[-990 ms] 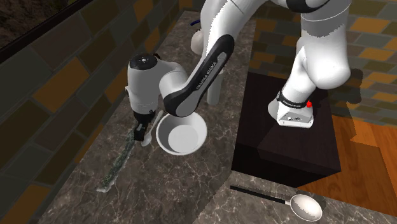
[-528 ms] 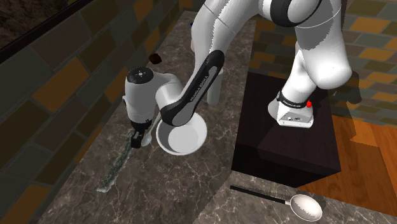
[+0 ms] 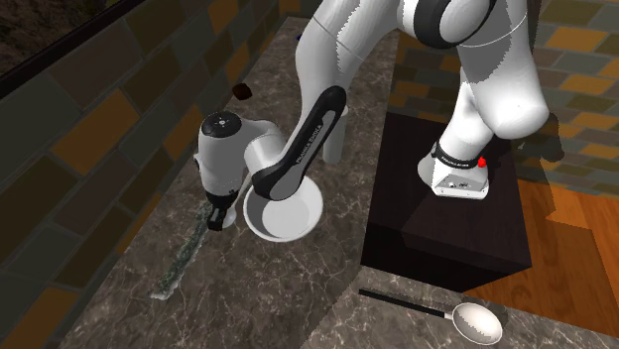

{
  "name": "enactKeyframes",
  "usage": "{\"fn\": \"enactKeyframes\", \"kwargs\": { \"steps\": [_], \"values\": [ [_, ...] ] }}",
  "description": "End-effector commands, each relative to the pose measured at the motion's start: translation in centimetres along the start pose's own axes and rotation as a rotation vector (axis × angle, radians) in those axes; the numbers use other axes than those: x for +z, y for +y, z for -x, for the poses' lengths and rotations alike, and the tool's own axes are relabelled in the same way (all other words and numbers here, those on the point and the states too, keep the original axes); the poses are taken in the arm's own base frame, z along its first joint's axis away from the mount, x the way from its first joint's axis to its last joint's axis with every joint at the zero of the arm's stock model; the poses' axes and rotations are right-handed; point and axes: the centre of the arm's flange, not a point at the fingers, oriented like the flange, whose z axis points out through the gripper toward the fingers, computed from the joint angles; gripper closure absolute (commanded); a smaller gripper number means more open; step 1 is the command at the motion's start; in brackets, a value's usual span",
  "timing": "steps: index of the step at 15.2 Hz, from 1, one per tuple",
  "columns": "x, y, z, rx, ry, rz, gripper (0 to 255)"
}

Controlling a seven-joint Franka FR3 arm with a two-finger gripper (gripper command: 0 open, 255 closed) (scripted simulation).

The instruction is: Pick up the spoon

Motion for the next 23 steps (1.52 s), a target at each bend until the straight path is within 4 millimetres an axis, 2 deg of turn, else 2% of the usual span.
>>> {"fn": "enactKeyframes", "kwargs": {
  "steps": [1,6,21,23],
  "values": [
    [0.0,0.0,0.0,0.000,0.000,0.000,255],
    [0.0,-0.1,0.0,0.000,0.000,0.000,255],
    [-7.6,-1.1,-1.8,0.000,0.000,0.000,255],
    [-7.7,-1.1,-1.9,0.000,0.000,0.000,255]
  ]
}}
